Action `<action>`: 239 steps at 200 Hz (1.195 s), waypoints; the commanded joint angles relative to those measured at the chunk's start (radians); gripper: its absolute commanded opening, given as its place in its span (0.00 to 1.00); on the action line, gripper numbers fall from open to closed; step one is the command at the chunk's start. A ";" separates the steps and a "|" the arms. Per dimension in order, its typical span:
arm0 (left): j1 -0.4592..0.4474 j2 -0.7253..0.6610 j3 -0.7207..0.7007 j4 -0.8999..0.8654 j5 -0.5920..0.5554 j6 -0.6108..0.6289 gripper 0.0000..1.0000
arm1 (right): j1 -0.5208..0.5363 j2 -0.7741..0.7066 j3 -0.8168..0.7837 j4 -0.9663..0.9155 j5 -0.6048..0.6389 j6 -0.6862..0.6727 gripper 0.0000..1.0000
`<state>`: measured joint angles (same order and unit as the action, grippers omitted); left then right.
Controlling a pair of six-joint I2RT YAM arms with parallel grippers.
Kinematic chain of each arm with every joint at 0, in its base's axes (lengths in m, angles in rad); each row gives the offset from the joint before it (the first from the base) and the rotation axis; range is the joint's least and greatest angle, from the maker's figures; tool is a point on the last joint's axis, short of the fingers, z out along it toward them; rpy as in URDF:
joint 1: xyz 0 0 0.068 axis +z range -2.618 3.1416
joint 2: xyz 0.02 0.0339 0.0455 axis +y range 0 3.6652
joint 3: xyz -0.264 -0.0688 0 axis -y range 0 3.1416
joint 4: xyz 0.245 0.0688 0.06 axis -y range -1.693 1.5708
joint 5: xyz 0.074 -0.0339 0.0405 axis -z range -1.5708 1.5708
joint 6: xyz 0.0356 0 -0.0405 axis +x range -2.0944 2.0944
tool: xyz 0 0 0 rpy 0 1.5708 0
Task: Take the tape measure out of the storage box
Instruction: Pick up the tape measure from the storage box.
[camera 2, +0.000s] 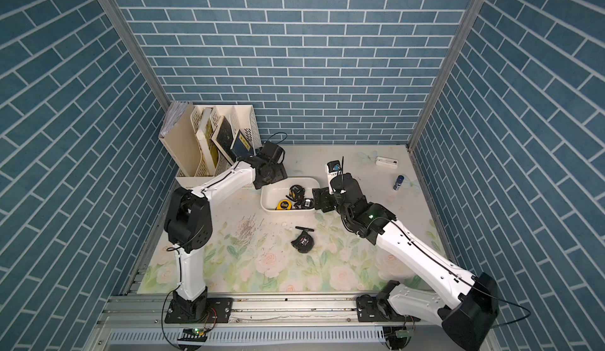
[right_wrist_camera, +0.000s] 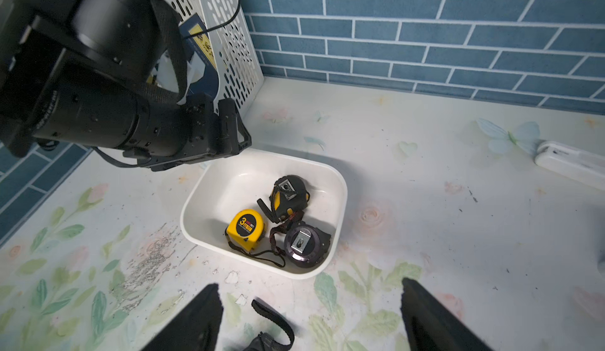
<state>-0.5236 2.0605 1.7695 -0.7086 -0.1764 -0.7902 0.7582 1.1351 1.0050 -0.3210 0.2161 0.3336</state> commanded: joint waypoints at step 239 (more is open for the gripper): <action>-0.142 0.296 0.267 -0.167 0.064 0.244 0.99 | -0.111 -0.032 -0.097 0.076 -0.063 0.033 0.88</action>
<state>-0.6598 2.3257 2.0193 -0.8768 -0.1173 -0.5755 0.6533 1.1107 0.9169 -0.2676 0.1646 0.3435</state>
